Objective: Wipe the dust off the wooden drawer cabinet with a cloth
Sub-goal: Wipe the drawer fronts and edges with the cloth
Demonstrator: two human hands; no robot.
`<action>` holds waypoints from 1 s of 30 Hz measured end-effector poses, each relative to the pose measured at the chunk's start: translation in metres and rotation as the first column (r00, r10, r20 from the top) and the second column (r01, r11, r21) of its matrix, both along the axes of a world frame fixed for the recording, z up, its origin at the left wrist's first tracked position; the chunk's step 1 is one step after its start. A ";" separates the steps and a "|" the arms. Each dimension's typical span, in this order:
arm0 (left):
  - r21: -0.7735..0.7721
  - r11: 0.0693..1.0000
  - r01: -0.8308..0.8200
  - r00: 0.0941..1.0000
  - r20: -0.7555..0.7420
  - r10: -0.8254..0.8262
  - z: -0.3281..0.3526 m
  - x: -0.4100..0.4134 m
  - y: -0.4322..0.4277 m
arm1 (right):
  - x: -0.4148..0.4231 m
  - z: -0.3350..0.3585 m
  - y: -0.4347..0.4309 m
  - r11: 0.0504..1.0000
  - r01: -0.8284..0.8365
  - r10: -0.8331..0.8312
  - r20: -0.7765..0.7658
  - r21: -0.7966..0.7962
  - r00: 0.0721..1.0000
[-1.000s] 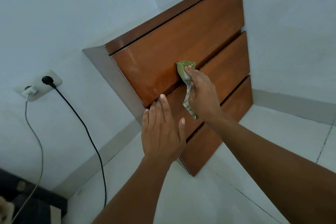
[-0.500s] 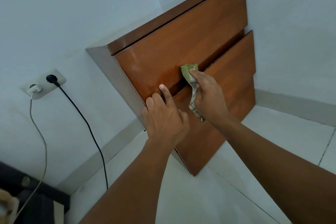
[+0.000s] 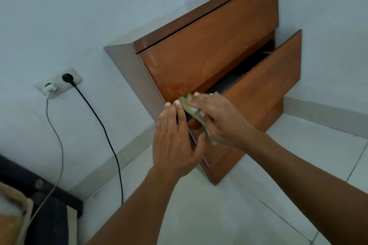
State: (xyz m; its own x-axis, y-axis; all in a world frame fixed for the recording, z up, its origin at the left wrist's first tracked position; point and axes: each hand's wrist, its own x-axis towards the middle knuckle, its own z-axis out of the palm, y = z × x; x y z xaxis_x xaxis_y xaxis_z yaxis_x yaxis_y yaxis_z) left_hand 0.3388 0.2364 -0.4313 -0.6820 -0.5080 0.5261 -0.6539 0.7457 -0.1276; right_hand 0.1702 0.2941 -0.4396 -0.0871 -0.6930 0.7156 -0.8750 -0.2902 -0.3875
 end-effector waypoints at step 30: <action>0.022 0.980 0.198 0.776 0.607 -0.171 0.068 -0.126 -0.036 | -0.097 -0.014 -0.023 0.926 0.329 -0.305 0.145 -0.186 0.941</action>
State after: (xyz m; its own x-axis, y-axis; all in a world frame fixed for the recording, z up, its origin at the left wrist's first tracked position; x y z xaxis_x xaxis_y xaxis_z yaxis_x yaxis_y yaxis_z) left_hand 0.2124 0.2008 -0.3628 -0.9450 -0.3270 -0.0073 -0.2832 0.8293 -0.4816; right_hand 0.0734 0.2708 -0.4539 -0.3655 -0.4556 0.8117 -0.8888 -0.0883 -0.4498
